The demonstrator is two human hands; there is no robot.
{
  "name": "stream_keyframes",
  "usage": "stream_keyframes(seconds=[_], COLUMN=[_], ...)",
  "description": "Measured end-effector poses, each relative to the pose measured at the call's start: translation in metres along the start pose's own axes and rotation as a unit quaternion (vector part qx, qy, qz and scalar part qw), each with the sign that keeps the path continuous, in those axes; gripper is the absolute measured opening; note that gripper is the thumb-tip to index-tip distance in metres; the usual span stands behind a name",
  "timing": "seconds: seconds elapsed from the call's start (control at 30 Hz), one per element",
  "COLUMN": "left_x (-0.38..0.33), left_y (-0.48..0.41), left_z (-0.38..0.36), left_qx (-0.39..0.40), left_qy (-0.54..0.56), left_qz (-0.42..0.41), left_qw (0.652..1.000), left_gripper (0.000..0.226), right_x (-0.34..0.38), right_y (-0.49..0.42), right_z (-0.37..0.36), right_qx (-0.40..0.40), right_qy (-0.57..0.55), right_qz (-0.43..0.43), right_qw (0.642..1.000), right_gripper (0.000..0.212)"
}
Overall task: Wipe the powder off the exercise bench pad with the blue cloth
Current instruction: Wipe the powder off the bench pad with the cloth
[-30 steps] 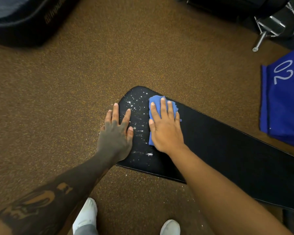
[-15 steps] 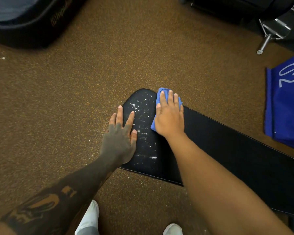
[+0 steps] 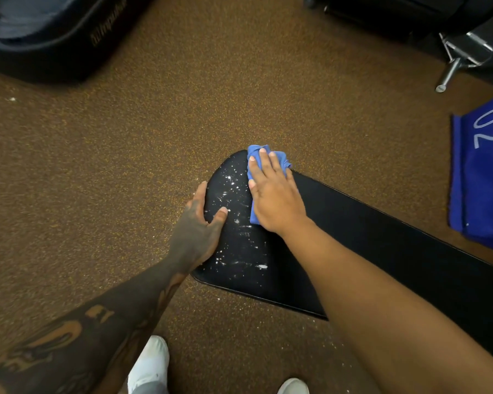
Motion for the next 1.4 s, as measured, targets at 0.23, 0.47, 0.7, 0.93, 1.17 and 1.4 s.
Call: stream_keyframes(seconds=[0.23, 0.47, 0.7, 0.93, 1.17, 1.4], left_x=[0.002, 0.004, 0.010, 0.020, 0.029, 0.035], left_y=[-0.001, -0.001, -0.004, -0.013, -0.015, -0.014], left_z=[0.001, 0.002, 0.004, 0.005, 0.005, 0.004], left_qx=[0.018, 0.021, 0.006, 0.006, 0.009, 0.012], left_qy=[0.008, 0.013, 0.105, 0.166, 0.201, 0.228], left_qz=[-0.009, -0.016, 0.023, 0.040, 0.058, 0.078], left_qw=[1.000, 1.000, 0.994, 0.985, 0.978, 0.970], left_gripper=[0.072, 0.062, 0.049, 0.042, 0.042, 0.050], right_x=[0.003, 0.008, 0.016, 0.039, 0.026, 0.034], right_y=[-0.014, -0.017, -0.019, -0.013, -0.038, -0.036], right_z=[0.005, 0.002, 0.004, 0.007, 0.012, 0.013], right_qx=[-0.009, -0.010, 0.004, -0.005, -0.002, 0.005], right_qy=[-0.027, -0.039, -0.006, 0.003, -0.007, 0.008], right_qz=[-0.069, -0.049, 0.044, 0.074, -0.013, 0.092], right_qw=[0.997, 0.998, 0.999, 0.997, 1.000, 0.996], right_gripper=[0.051, 0.051, 0.051, 0.051, 0.050, 0.048])
Point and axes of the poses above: each hand's wrist, its own y-axis away from the middle knuckle, its own z-axis out of the back of the hand, x = y × z, the point moved 7 cm from there along -y, towards the middle knuckle, and after that the axes turned 13 degrees about y, right-handed, at the moved point
